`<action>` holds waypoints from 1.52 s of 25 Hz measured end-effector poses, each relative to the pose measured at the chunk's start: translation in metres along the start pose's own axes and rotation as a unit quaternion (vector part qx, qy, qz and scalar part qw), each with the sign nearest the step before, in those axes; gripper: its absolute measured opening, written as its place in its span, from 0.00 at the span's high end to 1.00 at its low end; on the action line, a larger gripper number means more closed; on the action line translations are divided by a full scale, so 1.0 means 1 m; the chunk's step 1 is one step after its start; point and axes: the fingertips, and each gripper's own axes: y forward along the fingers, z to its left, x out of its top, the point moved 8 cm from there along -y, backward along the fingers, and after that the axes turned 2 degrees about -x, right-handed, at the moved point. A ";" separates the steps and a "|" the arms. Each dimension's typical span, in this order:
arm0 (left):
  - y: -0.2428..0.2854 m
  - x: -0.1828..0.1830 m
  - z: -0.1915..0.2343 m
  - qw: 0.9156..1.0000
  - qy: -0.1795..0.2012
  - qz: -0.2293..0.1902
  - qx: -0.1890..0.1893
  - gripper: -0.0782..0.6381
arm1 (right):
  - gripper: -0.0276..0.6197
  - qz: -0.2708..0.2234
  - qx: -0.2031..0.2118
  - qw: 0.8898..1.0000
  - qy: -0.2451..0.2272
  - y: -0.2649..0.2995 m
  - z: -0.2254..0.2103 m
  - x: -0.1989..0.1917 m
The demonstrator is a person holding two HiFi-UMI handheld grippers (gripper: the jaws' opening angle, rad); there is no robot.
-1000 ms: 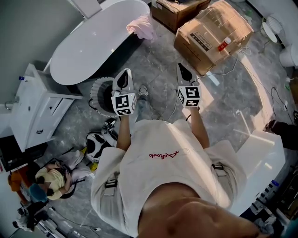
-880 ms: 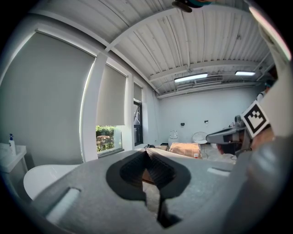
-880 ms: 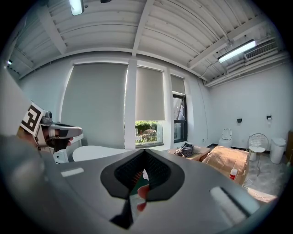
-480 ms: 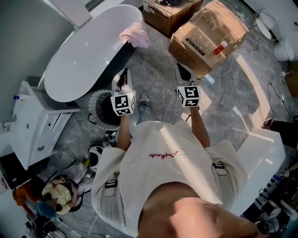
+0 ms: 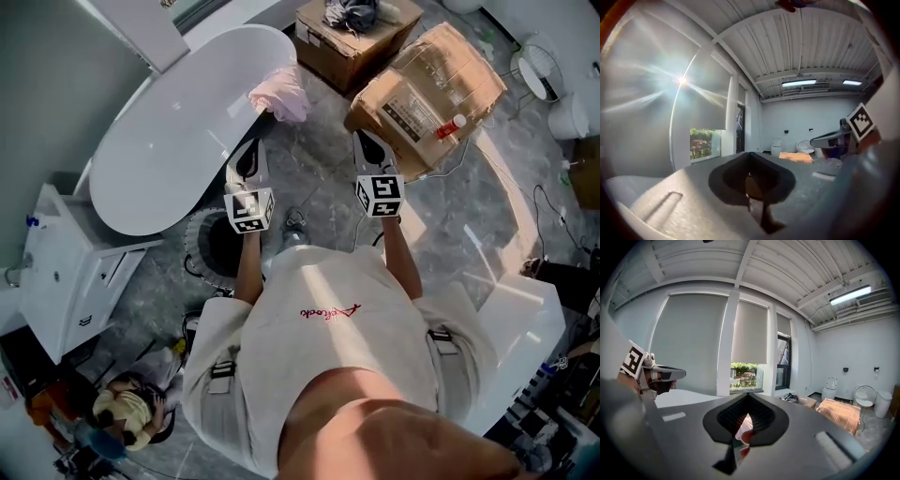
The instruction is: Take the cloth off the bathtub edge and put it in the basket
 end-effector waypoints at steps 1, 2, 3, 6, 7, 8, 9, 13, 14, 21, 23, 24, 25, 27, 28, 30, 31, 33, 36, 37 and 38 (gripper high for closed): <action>0.009 0.001 0.009 1.000 -0.001 0.000 -0.002 0.89 | 0.95 0.000 -0.003 1.000 0.000 0.011 0.000 0.004; 0.019 0.002 0.017 1.000 -0.001 0.000 -0.006 0.89 | 0.95 0.000 -0.006 1.000 -0.001 0.022 0.000 0.007; 0.029 0.003 0.025 1.000 -0.001 0.000 -0.010 0.89 | 0.95 0.000 -0.010 1.000 -0.001 0.032 -0.001 0.010; 0.057 0.005 0.044 1.000 -0.004 -0.003 -0.023 0.89 | 0.95 0.004 -0.025 1.000 -0.003 0.055 -0.002 0.014; 0.066 0.005 0.048 1.000 -0.005 -0.003 -0.028 0.89 | 0.95 0.006 -0.030 1.000 -0.003 0.061 -0.003 0.014; 0.074 0.005 0.050 0.999 -0.005 -0.004 -0.034 0.89 | 0.95 0.008 -0.036 0.999 -0.003 0.065 -0.004 0.015; 0.082 0.005 0.052 0.999 -0.005 -0.004 -0.041 0.89 | 0.95 0.010 -0.042 0.999 -0.003 0.069 -0.007 0.016; 0.111 0.006 0.057 0.998 -0.005 -0.007 -0.069 0.89 | 0.95 0.011 -0.067 0.998 -0.001 0.085 -0.016 0.020; 0.117 0.005 0.059 0.997 -0.005 -0.007 -0.074 0.89 | 0.95 0.012 -0.072 0.997 -0.001 0.088 -0.017 0.020; 0.141 0.000 0.069 0.995 -0.005 -0.002 -0.096 0.89 | 0.95 0.020 -0.092 0.996 0.004 0.102 -0.018 0.013; 0.147 -0.002 0.069 0.995 -0.007 -0.001 -0.100 0.89 | 0.95 0.022 -0.097 0.995 0.006 0.103 -0.020 0.011; 0.150 -0.002 0.069 0.995 -0.007 0.000 -0.103 0.89 | 0.95 0.022 -0.099 0.995 0.007 0.104 -0.022 0.010; 0.154 -0.003 0.068 0.994 -0.005 0.001 -0.106 0.89 | 0.95 0.022 -0.102 0.994 0.008 0.104 -0.024 0.009; 0.161 -0.003 0.064 0.994 -0.002 0.003 -0.113 0.89 | 0.95 0.023 -0.108 0.994 0.010 0.105 -0.030 0.007; 0.164 -0.003 0.062 0.993 -0.002 0.004 -0.115 0.89 | 0.95 0.024 -0.110 0.994 0.013 0.105 -0.033 0.006; 0.170 -0.004 0.059 0.993 0.000 0.006 -0.119 0.89 | 0.95 0.026 -0.114 0.993 0.016 0.107 -0.040 0.002; 0.174 -0.005 0.057 0.993 0.001 0.007 -0.120 0.89 | 0.95 0.026 -0.115 0.993 0.018 0.108 -0.043 0.001; 0.181 -0.007 0.056 0.993 0.001 0.009 -0.120 0.89 | 0.95 0.024 -0.116 0.993 0.021 0.113 -0.049 0.000; 0.194 -0.011 0.054 0.993 0.005 0.014 -0.116 0.89 | 0.95 0.022 -0.111 0.993 0.024 0.124 -0.059 -0.003; 0.199 -0.011 0.053 0.993 0.007 0.016 -0.114 0.89 | 0.95 0.023 -0.108 0.994 0.025 0.128 -0.064 -0.004; 0.205 -0.011 0.053 0.994 0.010 0.017 -0.111 0.89 | 0.95 0.024 -0.106 0.994 0.026 0.133 -0.069 -0.006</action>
